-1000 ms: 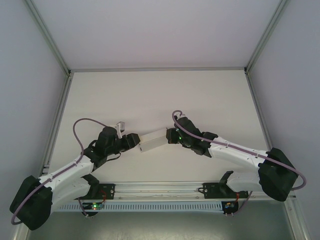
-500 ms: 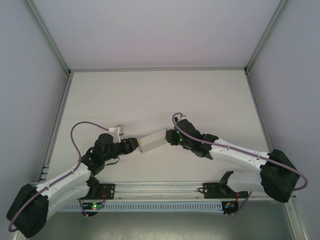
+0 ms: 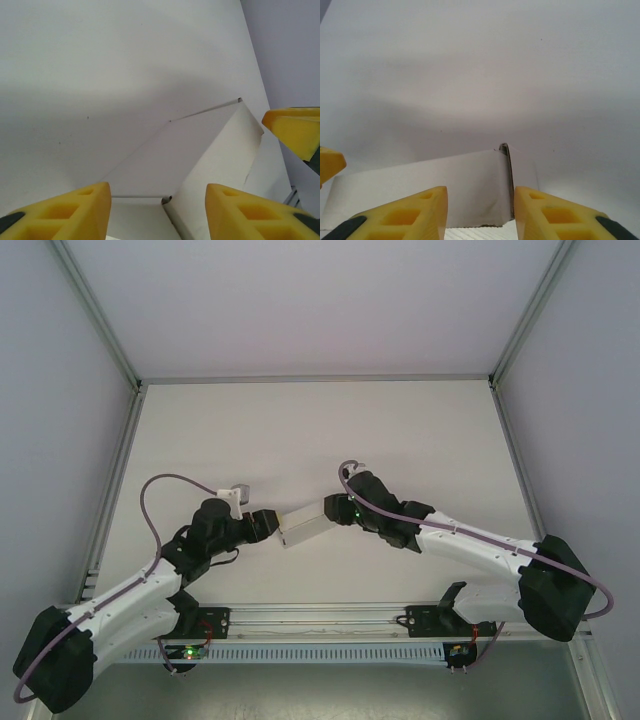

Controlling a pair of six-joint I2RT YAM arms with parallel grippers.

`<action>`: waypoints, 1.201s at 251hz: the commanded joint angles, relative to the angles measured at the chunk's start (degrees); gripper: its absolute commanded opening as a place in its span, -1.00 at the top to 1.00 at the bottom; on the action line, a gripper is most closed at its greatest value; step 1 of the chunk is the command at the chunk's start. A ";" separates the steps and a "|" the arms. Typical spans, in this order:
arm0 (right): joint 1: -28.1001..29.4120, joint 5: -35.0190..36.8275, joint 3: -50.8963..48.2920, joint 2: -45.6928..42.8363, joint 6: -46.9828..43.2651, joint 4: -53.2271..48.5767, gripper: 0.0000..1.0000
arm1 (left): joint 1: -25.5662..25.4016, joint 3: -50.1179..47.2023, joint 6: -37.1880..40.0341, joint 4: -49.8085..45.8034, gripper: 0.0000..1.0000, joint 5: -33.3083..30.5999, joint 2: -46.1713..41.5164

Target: Assemble paper box

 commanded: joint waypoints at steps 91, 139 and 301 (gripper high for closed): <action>-5.30 -6.15 -1.52 3.66 -6.49 4.71 0.06 | -2.04 -0.42 -0.32 3.62 -0.31 3.31 2.06; -5.73 -9.47 -2.40 6.56 -8.51 7.44 0.10 | -2.10 -1.28 -0.08 3.20 -0.19 2.85 3.05; -7.67 -14.70 -19.92 12.61 -5.46 24.25 0.50 | -2.31 -10.89 -0.90 9.72 0.47 -0.41 5.21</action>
